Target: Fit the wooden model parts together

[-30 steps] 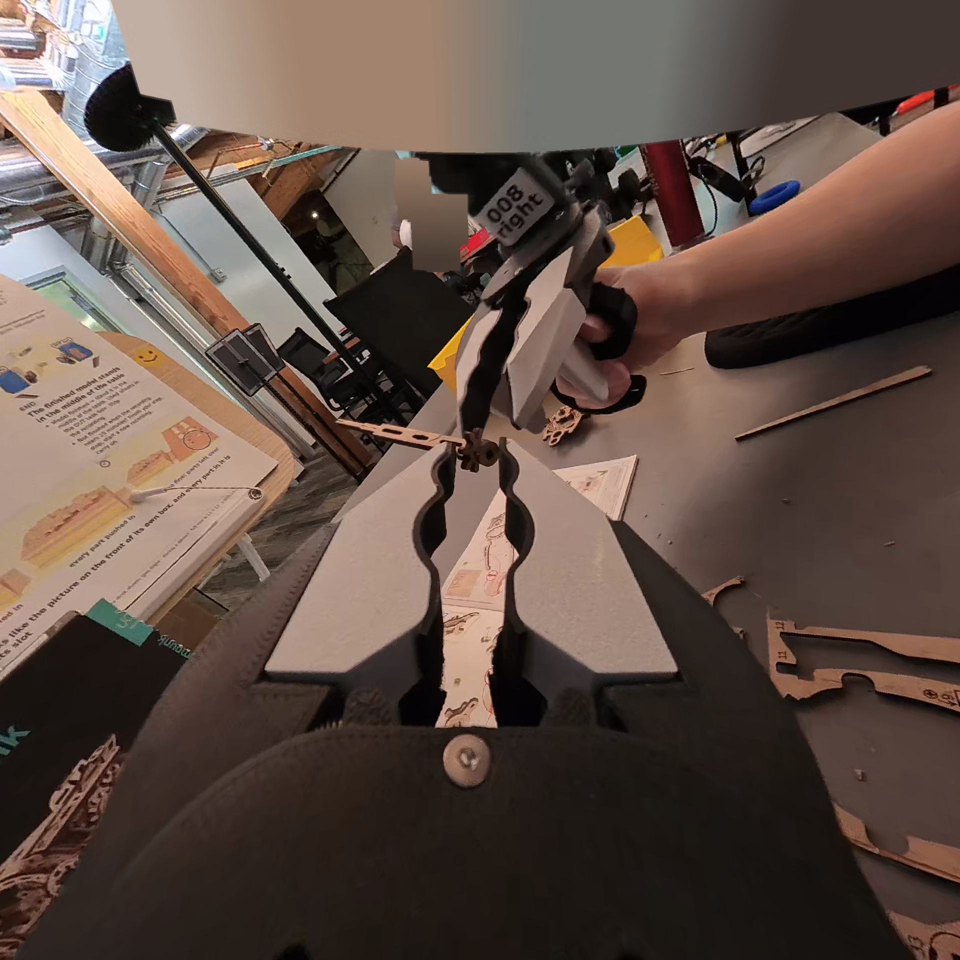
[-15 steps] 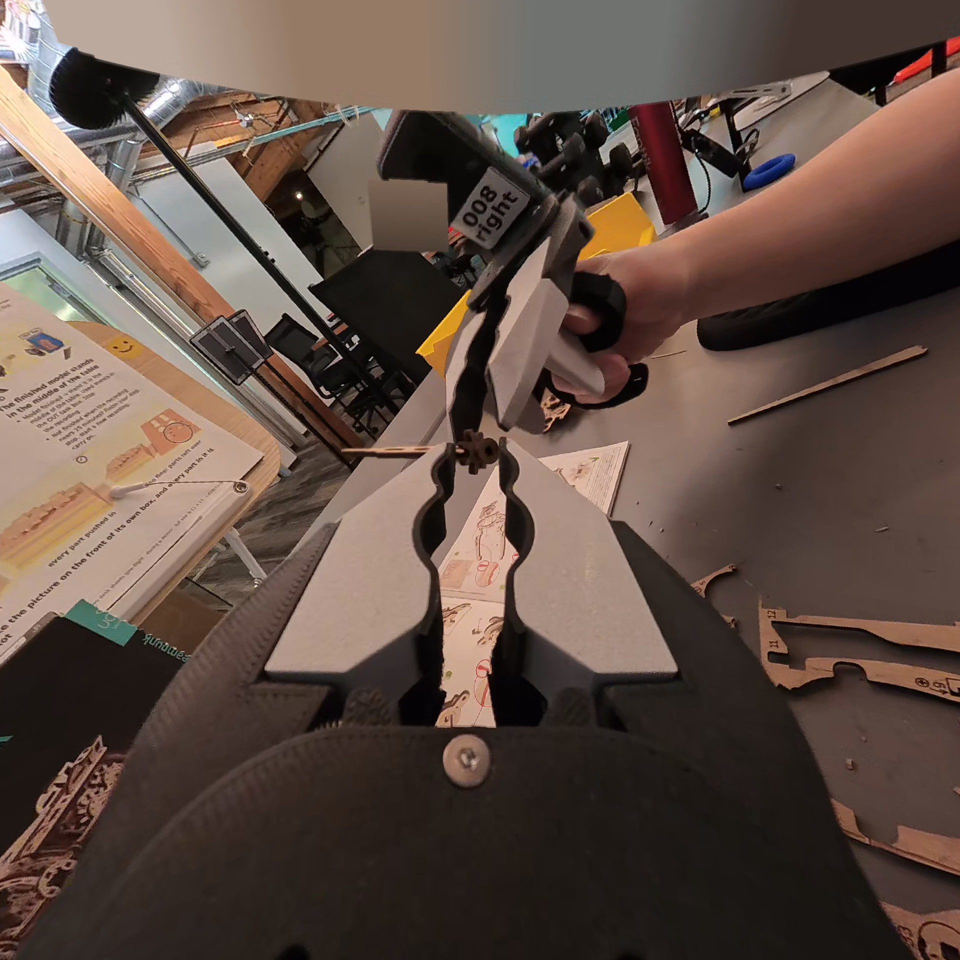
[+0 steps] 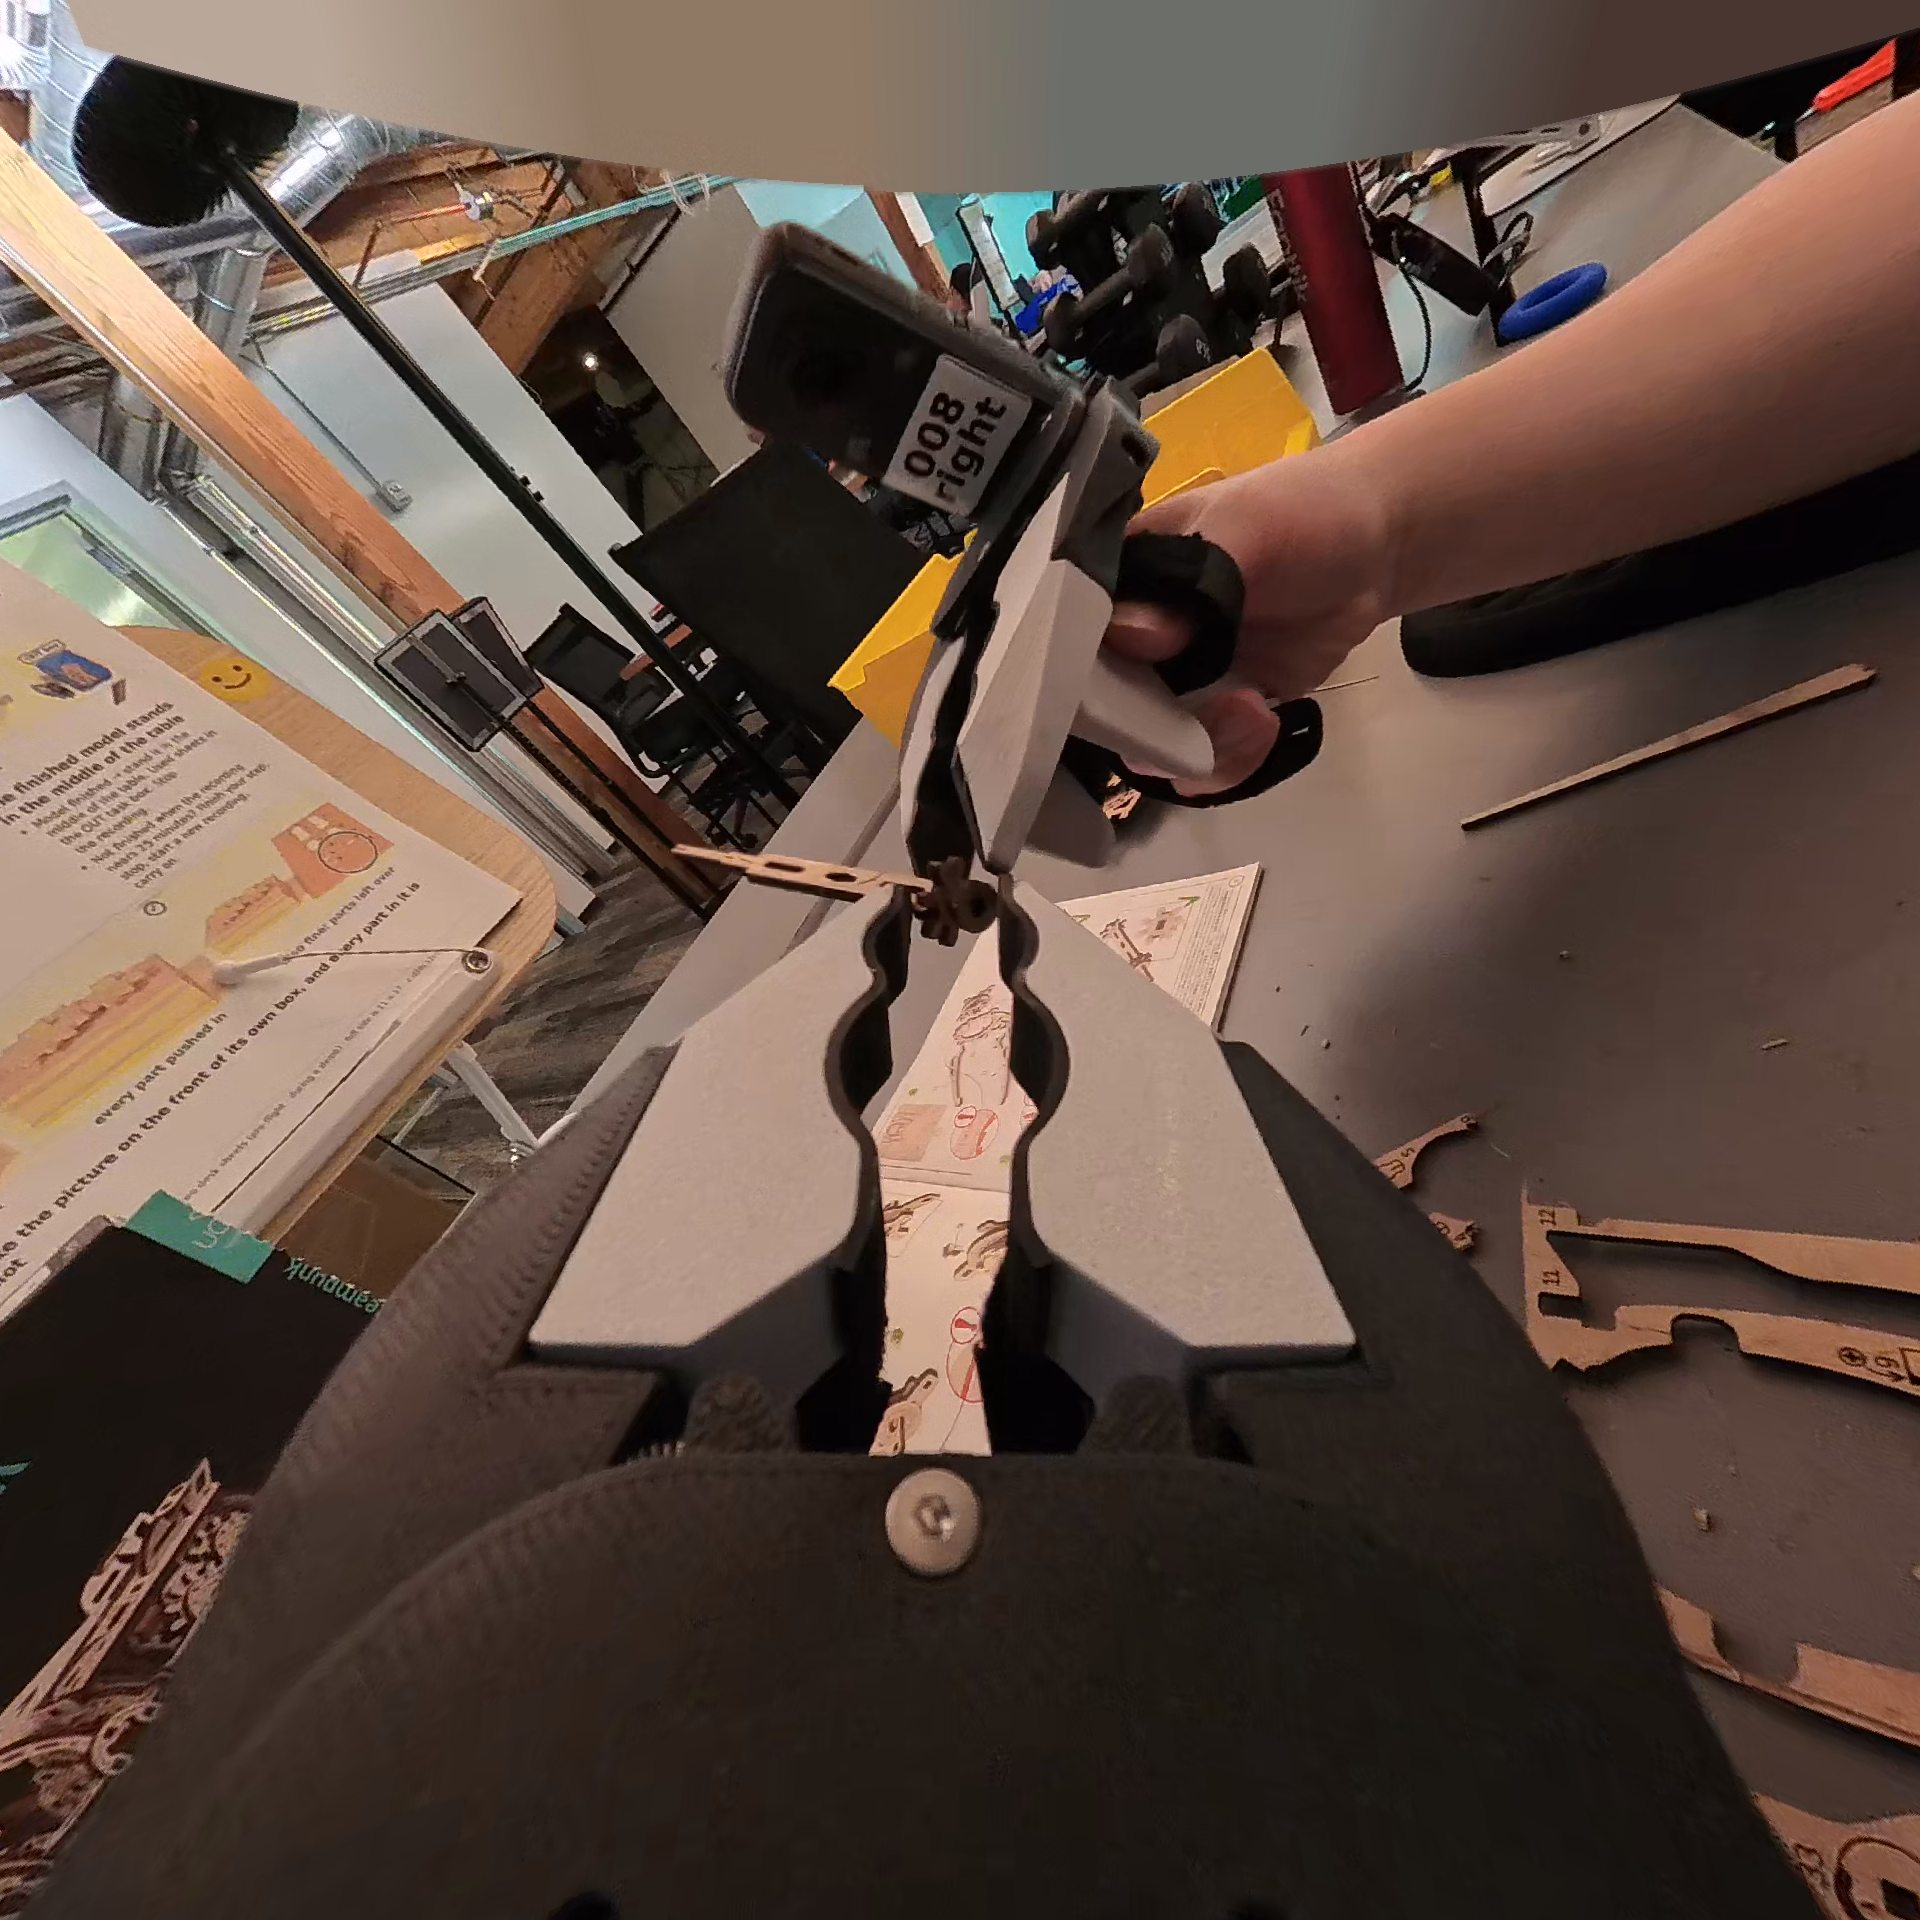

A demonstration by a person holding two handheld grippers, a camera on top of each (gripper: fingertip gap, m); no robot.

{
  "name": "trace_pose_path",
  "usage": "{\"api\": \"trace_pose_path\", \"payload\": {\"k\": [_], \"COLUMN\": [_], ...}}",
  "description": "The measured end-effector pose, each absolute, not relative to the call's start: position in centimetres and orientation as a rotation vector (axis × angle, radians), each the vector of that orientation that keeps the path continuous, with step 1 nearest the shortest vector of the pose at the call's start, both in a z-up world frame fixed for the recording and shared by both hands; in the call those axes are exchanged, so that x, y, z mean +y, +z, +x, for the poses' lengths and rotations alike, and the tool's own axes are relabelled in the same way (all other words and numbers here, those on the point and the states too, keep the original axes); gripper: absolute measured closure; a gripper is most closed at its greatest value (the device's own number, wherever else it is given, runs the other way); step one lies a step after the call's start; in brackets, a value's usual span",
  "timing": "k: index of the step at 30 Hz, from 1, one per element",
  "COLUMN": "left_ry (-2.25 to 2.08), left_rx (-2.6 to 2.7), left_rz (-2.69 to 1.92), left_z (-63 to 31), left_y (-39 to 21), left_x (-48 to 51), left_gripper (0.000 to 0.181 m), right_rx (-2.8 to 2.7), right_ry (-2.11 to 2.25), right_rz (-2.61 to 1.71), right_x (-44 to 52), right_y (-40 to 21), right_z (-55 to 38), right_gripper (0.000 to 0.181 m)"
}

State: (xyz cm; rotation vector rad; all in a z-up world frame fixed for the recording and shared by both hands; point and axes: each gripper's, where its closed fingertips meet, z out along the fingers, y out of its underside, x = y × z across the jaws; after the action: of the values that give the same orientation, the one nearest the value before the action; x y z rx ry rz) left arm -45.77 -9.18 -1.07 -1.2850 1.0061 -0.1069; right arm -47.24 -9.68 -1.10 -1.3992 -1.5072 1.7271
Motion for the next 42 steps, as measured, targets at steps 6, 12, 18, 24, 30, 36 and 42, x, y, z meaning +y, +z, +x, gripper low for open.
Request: {"api": "trace_pose_path", "payload": {"k": [6, 12, 18, 24, 30, 36, 42], "left_ry": [-0.141, -0.187, -0.325, -0.445, -0.451, -0.456, -0.459], "left_rx": [1.014, 1.012, 0.987, 0.943, 0.953, 0.944, 0.91], "left_rz": [-1.296, -1.287, -1.317, -1.328, -1.33, -1.328, -1.312], "left_z": [-45.5, -45.3, -45.2, -45.3, -45.2, -45.3, -45.6], "left_y": [-1.2, -1.0, -1.0, -0.4, -0.5, -0.5, 0.1], "left_x": [-9.3, -9.6, -9.9, -10.1, -10.2, -10.1, -10.0], "left_gripper": [0.166, 0.164, 0.165, 0.165, 0.168, 0.171, 0.172], "right_rx": [-1.477, -1.441, -1.402, -1.456, -1.501, -1.534, -1.57], "right_ry": [1.863, 1.991, 2.144, 2.09, 2.053, 1.953, 1.708], "right_rz": [-1.454, -1.477, -1.461, -1.45, -1.427, -1.38, -1.262], "right_x": [-9.6, -9.8, -10.1, -10.0, -10.6, -10.5, -10.3], "right_y": [-1.3, -0.9, 0.1, -0.4, -0.6, -0.6, -0.3], "right_z": [-47.1, -46.9, -46.4, -46.2, -46.3, -46.3, -46.7], "right_gripper": [0.169, 0.17, 0.169, 0.17, 0.17, 0.167, 0.16]}}
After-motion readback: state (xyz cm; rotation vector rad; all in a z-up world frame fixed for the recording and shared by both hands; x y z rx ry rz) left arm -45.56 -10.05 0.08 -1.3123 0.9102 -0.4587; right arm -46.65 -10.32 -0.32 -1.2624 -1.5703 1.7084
